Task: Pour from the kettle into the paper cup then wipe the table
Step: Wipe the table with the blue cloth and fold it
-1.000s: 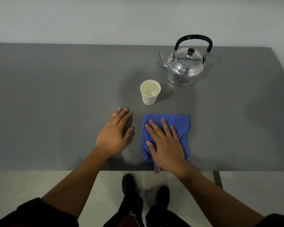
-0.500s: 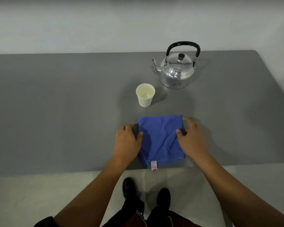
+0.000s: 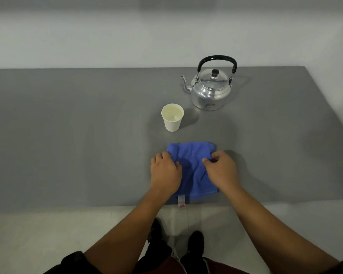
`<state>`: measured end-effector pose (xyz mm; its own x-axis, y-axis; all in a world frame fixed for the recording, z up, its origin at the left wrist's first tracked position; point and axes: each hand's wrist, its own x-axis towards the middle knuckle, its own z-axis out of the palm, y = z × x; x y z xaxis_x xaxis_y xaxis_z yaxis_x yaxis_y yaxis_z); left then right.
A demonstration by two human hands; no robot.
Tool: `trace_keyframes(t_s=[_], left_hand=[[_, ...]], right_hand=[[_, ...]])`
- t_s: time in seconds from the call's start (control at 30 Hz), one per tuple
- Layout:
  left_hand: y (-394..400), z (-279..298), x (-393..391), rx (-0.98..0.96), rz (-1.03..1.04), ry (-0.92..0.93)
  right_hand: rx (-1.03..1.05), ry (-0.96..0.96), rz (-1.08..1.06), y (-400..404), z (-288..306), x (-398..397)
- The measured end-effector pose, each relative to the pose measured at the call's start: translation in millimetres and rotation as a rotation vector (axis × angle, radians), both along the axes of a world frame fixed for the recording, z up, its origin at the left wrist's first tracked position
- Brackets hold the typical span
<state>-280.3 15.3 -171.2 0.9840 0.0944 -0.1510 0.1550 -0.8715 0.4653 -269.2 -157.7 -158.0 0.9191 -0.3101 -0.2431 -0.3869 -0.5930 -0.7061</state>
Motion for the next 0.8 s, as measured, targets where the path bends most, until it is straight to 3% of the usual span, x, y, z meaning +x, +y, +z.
trace_keyframes(t_s=[0.13, 0.3, 0.63, 0.8], left_hand=[[12.2, 5.0, -3.8, -0.522, 0.154, 0.029], [40.0, 11.8, -2.0, -0.783, 0.255, 0.023], [159.3, 52.4, -3.2, -0.882, 0.180, 0.085], [238.1, 62.9, 3.8, -0.780, 0.081, 0.117]], right_hand=[[0.051, -0.086, -0.004, 1.0, -3.2, -4.0], [0.172, -0.164, 0.072, 11.4, 1.6, -0.8], [0.438, -0.149, 0.463, 90.8, 25.9, 13.3], [0.395, -0.137, 0.628, 148.8, 34.3, 29.2]])
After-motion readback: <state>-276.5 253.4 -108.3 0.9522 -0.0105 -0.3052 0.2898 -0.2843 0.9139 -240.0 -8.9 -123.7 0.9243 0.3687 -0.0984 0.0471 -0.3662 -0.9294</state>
